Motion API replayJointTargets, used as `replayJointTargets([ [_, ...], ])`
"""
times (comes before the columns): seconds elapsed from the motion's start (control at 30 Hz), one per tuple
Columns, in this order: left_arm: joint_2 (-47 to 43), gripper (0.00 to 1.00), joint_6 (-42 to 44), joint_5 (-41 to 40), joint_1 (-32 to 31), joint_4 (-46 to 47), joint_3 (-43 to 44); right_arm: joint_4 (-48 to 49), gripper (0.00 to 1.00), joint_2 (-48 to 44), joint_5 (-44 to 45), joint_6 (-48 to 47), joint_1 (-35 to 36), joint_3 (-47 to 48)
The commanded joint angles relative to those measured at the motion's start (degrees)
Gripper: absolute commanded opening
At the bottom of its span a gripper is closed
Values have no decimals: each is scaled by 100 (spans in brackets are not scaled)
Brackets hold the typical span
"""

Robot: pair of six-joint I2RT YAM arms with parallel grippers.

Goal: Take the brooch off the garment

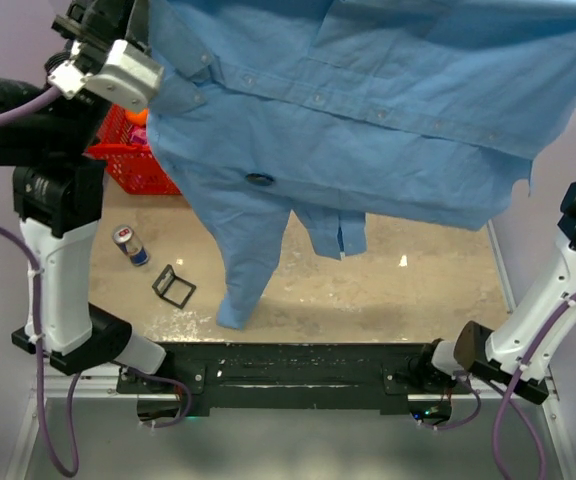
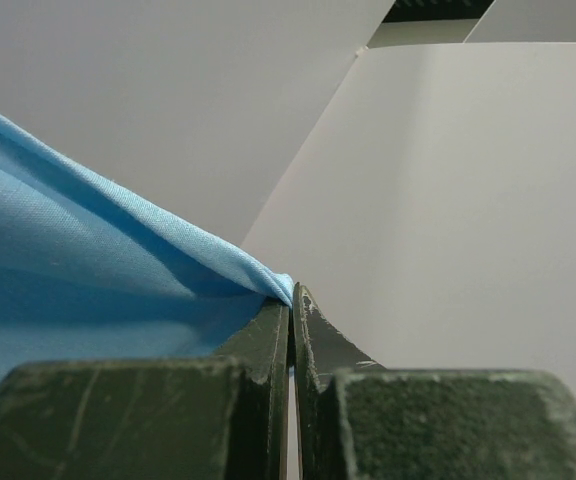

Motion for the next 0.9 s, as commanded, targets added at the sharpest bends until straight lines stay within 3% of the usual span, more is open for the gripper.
replayJointTargets([
  [0.0, 300, 0, 497, -130, 23, 1386, 183, 423, 0, 366, 612, 169, -45, 524],
  [0.13, 319, 0, 551, -120, 23, 1378, -35, 476, 0, 402, 692, 81, -53, 525],
  [0.4, -278, 0, 446, -296, 23, 783, -466, 546, 0, -668, 648, -306, -45, -862],
  [0.57, -1219, 0, 384, -357, 23, 333, -1582, 502, 0, -1329, 657, -543, -45, -1742],
  [0.87, -1528, 0, 67, -384, 14, -99, -1505, 335, 0, -1453, 868, -597, -45, -1287],
])
